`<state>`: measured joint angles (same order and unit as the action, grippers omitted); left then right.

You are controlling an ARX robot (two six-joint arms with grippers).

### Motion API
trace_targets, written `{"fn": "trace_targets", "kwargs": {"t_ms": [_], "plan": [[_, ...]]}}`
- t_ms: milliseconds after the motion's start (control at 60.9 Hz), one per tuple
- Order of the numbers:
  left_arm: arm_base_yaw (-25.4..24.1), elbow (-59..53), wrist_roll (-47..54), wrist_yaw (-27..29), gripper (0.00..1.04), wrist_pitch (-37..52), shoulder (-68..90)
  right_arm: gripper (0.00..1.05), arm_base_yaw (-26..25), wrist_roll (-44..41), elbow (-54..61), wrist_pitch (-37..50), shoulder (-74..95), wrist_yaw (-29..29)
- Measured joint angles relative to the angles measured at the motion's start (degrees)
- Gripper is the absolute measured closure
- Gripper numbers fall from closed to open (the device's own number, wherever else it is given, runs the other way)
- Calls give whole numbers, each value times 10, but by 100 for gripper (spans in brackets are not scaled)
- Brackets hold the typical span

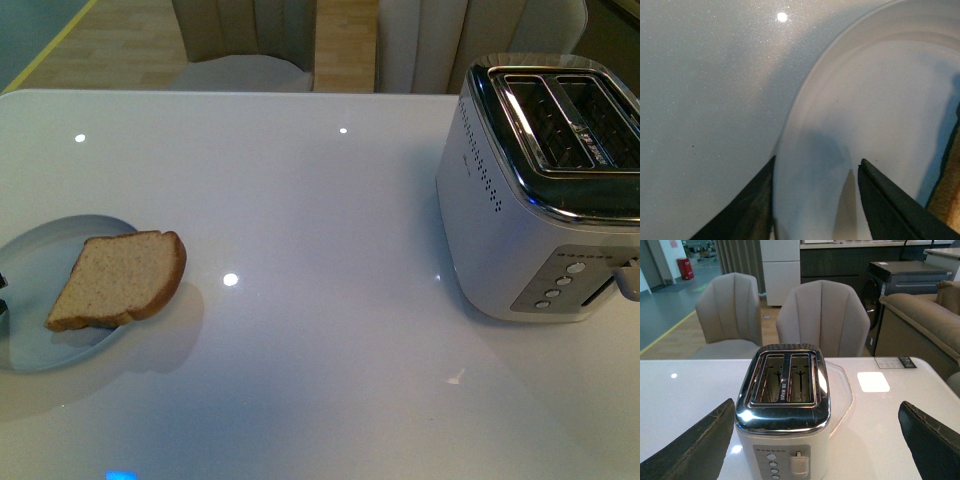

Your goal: Left arm holds plate, right arm toasts bread

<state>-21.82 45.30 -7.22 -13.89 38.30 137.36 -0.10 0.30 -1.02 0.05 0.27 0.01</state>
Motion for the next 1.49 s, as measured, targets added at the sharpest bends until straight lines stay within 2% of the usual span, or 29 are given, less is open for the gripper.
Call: {"fn": "trace_targets", "kwargs": {"t_ms": [180,541,755,952,1034,1214,1362,1493], "plan": [[0,1,-19,-14,102,-1,2,9,0,0,0,0,0,0],[-26,-27,-86,-57,102,2,-25,9,0,0,0,0,0,0],[-38,-64,-121,-77,102,2,-101,9,0,0,0,0,0,0],[-30,-91,-155,-94,102,-42,-200,9,0,0,0,0,0,0],[-14,-97,-164,-96,102,-88,-252,9,0,0,0,0,0,0],[57,-97,-187,-98,102,-178,-381,9,0,0,0,0,0,0],[145,-60,-226,-65,102,-230,-446,9,0,0,0,0,0,0],[204,-32,-255,-37,102,-257,-461,9,0,0,0,0,0,0]]}}
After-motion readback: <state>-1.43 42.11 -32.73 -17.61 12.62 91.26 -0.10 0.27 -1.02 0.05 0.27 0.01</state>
